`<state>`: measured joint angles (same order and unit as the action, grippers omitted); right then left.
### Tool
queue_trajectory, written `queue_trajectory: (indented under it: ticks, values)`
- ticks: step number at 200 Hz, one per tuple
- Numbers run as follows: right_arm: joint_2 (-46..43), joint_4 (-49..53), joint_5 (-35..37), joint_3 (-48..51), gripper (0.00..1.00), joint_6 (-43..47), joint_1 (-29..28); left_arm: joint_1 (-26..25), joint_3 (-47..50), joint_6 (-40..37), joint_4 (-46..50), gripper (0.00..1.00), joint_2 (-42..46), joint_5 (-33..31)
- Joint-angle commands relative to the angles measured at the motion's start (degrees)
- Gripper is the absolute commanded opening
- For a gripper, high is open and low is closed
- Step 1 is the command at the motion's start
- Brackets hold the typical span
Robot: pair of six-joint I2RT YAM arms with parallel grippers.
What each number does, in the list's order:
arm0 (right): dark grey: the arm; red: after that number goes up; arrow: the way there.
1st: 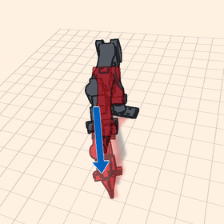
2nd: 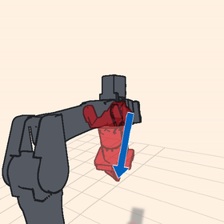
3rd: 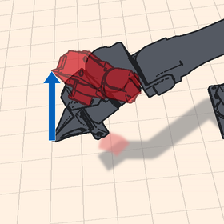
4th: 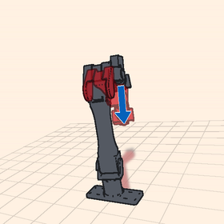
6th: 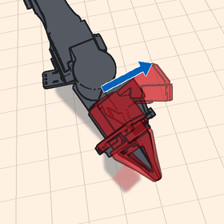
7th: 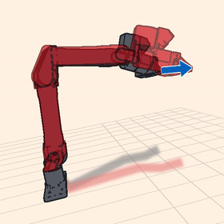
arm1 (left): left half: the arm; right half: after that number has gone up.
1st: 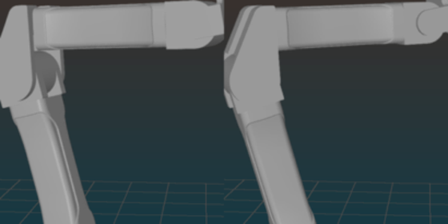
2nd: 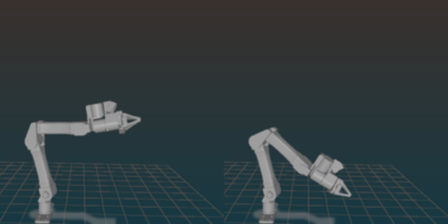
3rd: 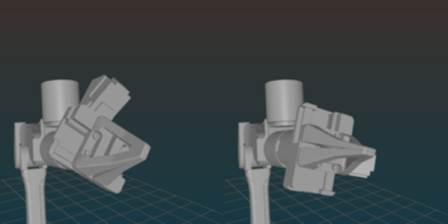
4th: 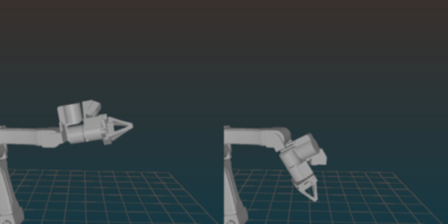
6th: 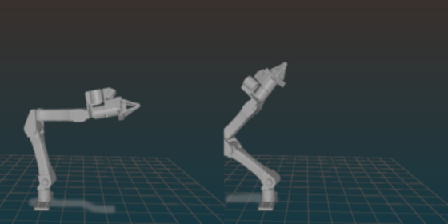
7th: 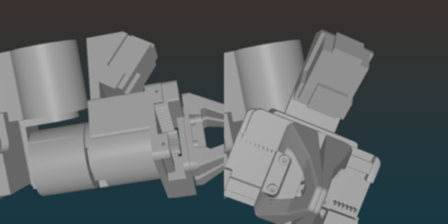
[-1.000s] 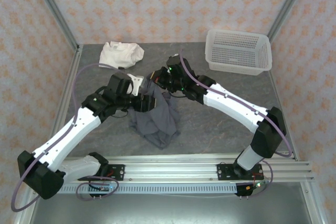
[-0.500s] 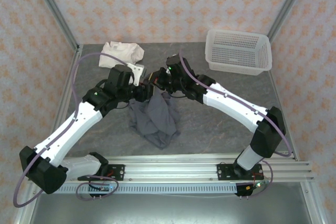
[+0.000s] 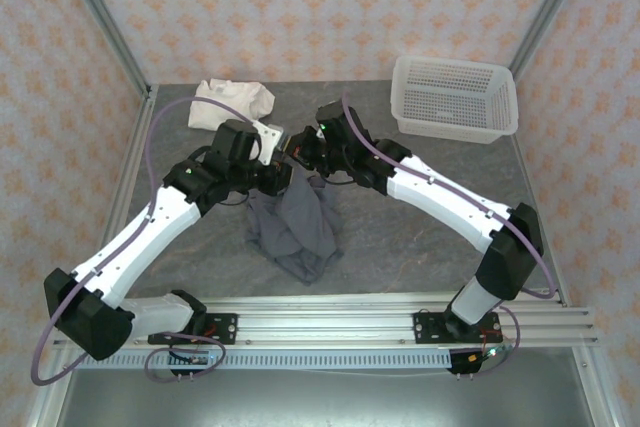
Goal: Fold the inside-out t-shirt
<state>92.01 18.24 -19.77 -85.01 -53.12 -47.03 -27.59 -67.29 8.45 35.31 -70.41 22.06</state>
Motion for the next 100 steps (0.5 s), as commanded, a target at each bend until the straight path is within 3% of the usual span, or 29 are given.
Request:
queue_trajectory:
  ticks: [1, 22, 44, 59, 78, 83, 92, 100]
  values:
    - [-0.2, 2.4, 1.9, -1.7, 0.03, 2.2, 0.6, 1.3, -3.0, 0.2, 3.1, 0.00, 0.3, 0.5]
    - [-3.1, 5.8, 5.9, 1.3, 0.28, 11.4, 0.7, 4.6, -7.0, 7.5, 2.8, 0.00, 2.5, 5.6]
    - [-11.0, 6.4, 18.1, 11.6, 0.40, 24.7, -1.8, 6.8, -11.2, 11.5, 4.7, 0.00, 3.4, 5.5]
    - [-17.4, 2.0, 27.9, 21.3, 0.45, 34.6, -7.8, 7.8, -13.4, 11.7, 7.8, 0.00, 2.6, 4.7]
    - [-23.1, -6.8, 35.1, 32.1, 0.50, 44.6, -18.3, 8.8, -14.2, 11.9, 8.9, 0.00, 2.4, 4.2]
    - [-23.7, -9.1, 36.3, 34.5, 0.53, 45.7, -20.8, 8.9, -14.3, 12.0, 8.8, 0.00, 2.4, 4.2]
    - [-23.8, -12.7, 38.2, 37.4, 0.68, 47.0, -25.0, 9.1, -14.5, 12.0, 8.6, 0.00, 2.5, 4.1]
    - [-22.6, -14.7, 40.0, 38.6, 0.72, 47.6, -27.6, 9.2, -14.9, 11.9, 8.7, 0.00, 2.3, 4.1]
